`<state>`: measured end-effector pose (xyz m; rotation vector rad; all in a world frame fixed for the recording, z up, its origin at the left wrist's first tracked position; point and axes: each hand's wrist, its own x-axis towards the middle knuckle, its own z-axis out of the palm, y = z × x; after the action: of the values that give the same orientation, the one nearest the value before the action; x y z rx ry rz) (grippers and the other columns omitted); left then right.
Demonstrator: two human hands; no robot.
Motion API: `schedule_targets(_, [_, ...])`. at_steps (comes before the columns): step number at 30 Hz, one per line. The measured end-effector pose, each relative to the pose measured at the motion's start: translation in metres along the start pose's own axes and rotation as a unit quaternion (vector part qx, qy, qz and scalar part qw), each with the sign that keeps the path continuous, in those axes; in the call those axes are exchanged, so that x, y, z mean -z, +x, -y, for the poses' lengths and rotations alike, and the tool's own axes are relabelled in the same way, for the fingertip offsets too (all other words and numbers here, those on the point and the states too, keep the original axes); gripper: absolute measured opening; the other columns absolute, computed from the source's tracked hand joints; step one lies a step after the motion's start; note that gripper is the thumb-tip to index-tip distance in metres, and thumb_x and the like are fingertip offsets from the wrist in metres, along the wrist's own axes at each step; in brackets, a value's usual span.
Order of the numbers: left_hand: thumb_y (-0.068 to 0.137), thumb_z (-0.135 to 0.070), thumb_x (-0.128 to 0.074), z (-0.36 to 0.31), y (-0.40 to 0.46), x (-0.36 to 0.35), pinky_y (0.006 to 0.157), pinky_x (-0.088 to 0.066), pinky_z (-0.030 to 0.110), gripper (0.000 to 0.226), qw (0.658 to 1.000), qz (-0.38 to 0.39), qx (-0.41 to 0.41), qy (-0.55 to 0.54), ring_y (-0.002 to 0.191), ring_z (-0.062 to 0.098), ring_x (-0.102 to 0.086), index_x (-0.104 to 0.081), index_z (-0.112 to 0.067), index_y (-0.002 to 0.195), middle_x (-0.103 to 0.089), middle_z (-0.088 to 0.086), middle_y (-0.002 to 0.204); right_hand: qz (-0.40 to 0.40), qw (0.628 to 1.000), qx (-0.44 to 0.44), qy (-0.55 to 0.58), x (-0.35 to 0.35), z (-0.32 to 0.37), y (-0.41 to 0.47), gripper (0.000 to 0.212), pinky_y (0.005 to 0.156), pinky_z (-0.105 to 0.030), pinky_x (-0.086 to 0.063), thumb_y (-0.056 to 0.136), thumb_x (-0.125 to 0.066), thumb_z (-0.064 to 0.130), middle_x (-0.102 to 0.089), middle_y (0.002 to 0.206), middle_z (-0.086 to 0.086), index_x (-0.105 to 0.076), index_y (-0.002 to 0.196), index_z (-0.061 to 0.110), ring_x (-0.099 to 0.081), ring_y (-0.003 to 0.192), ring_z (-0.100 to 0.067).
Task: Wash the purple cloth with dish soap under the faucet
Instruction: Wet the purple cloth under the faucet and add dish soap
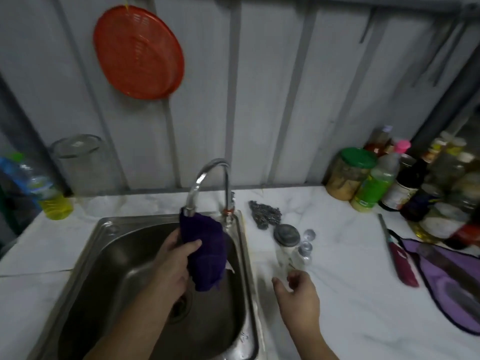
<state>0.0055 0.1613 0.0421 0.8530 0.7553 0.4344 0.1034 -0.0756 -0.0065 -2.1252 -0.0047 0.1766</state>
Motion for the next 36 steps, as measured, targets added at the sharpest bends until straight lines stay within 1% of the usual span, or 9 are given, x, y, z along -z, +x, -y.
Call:
schedule_targets(4, [0.069,-0.003,-0.076,-0.002,0.007,0.000,0.074,-0.062,0.050,0.070,1.000,0.015,0.001,0.004,0.111,0.033,-0.071,-0.067,-0.030,0.133,-0.072,0.007,0.128,-0.057,0.998,-0.007,-0.011,0.011,-0.002,0.013,0.046,0.078,-0.043,-0.053,0.073,-0.085,0.028,-0.064,0.096,-0.018,-0.060,0.099,-0.001,-0.063,0.089,-0.035])
schedule_targets(9, [0.090,0.002,-0.065,-0.007,0.011,-0.001,0.074,-0.059,0.048,0.053,1.000,0.022,-0.003,0.012,0.113,0.031,-0.070,-0.067,-0.031,0.132,-0.073,0.005,0.127,-0.047,0.999,0.016,-0.003,0.010,-0.001,0.033,0.054,0.082,-0.047,-0.055,0.073,-0.084,0.031,-0.063,0.104,-0.020,-0.058,0.108,-0.002,-0.064,0.094,-0.037])
schedule_targets(12, [0.093,0.003,-0.062,-0.010,0.011,0.000,0.076,-0.057,0.049,0.052,1.000,0.023,-0.003,0.009,0.112,0.030,-0.069,-0.067,-0.030,0.132,-0.073,0.004,0.128,-0.031,0.999,0.040,0.006,0.004,-0.003,0.044,0.054,0.086,-0.042,-0.052,0.078,-0.080,0.031,-0.065,0.111,-0.015,-0.056,0.117,0.002,-0.063,0.102,-0.032])
schedule_targets(15, [0.094,0.005,-0.060,-0.011,0.009,0.000,0.078,-0.057,0.050,0.054,1.000,0.020,0.001,-0.004,0.113,0.030,-0.069,-0.065,-0.029,0.136,-0.071,0.006,0.131,-0.034,0.998,0.057,0.014,-0.002,-0.007,0.051,0.041,0.076,-0.029,-0.044,0.085,-0.075,0.032,-0.067,0.109,-0.004,-0.055,0.117,0.015,-0.065,0.099,-0.026])
schedule_targets(19, [0.093,0.007,-0.060,-0.013,0.003,-0.003,0.084,-0.058,0.052,0.055,0.999,-0.004,0.009,-0.031,0.111,0.031,-0.070,-0.064,-0.026,0.137,-0.071,0.008,0.129,-0.048,0.997,0.063,-0.024,-0.010,-0.013,0.059,0.033,0.068,-0.031,-0.036,0.092,-0.067,0.029,-0.072,0.103,-0.020,-0.054,0.114,0.009,-0.066,0.094,-0.041])
schedule_targets(24, [0.088,0.015,-0.058,-0.013,0.002,-0.005,0.059,-0.064,0.043,0.054,0.998,-0.022,-0.005,-0.054,0.083,0.031,-0.078,-0.065,-0.014,0.132,-0.075,0.019,0.117,-0.071,0.980,0.174,-0.065,-0.002,0.002,0.056,0.024,0.066,-0.039,-0.043,0.087,-0.069,0.024,-0.069,0.088,-0.023,-0.058,0.101,0.008,-0.065,0.082,-0.045])
schedule_targets(27, [0.084,0.014,-0.062,-0.011,0.004,-0.003,0.063,-0.063,0.043,0.054,0.998,-0.031,-0.004,-0.054,0.087,0.032,-0.078,-0.068,-0.014,0.129,-0.078,0.018,0.114,-0.083,0.953,0.274,-0.096,0.009,0.030,0.052,0.032,0.069,-0.037,-0.041,0.081,-0.062,0.031,-0.067,0.090,-0.020,-0.064,0.102,0.007,-0.060,0.084,-0.041])
schedule_targets(30, [0.081,0.012,-0.065,-0.010,0.002,-0.002,0.069,-0.063,0.044,0.052,0.998,-0.029,0.003,-0.050,0.092,0.032,-0.078,-0.073,-0.021,0.122,-0.079,0.014,0.112,-0.083,0.905,0.387,-0.153,0.013,0.067,0.049,0.031,0.075,-0.044,-0.045,0.081,-0.069,0.017,-0.068,0.096,-0.022,-0.068,0.109,0.003,-0.058,0.088,-0.043])
schedule_targets(36, [0.084,0.008,-0.065,-0.007,-0.004,-0.001,0.074,-0.064,0.047,0.048,0.999,-0.017,0.016,-0.044,0.100,0.034,-0.076,-0.074,-0.022,0.120,-0.080,0.011,0.111,-0.130,0.745,0.601,-0.259,-0.005,0.138,0.044,0.032,0.095,-0.047,-0.038,0.075,-0.075,0.003,-0.074,0.108,-0.007,-0.073,0.105,0.015,-0.062,0.100,-0.036])
